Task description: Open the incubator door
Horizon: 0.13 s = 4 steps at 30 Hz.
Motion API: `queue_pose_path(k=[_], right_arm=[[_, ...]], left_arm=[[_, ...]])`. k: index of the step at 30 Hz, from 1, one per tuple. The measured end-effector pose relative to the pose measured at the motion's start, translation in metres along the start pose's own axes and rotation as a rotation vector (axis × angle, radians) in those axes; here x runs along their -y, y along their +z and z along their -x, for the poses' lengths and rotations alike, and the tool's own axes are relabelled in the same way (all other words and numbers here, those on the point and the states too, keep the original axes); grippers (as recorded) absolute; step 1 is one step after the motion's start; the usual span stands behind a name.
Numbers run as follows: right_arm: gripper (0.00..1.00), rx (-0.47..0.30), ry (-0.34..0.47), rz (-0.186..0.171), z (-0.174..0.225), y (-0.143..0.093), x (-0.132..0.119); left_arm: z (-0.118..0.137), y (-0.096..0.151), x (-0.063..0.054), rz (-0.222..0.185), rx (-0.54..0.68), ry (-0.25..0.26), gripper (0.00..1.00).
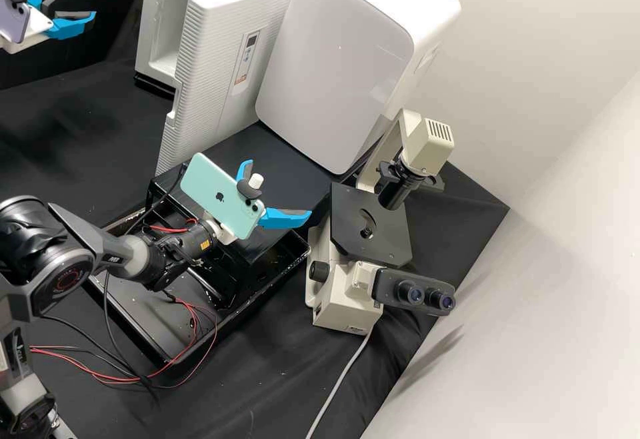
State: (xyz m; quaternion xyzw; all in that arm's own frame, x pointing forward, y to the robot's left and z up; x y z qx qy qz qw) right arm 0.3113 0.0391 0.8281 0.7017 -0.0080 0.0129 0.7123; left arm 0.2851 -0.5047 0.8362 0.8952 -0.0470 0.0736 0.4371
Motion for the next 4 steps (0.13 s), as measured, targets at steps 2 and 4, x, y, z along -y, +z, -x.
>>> queue_pose_path(k=[2,4], right_arm=[[1.0,0.0,0.0,0.0,0.0,0.0,0.0],[1.0,0.0,0.0,0.0,0.0,0.0,0.0]], left_arm=[[-0.0008,0.0001,0.0021,0.009,0.003,0.029,1.0],[-0.0022,-0.0003,0.0056,0.032,-0.003,0.03,1.0]])
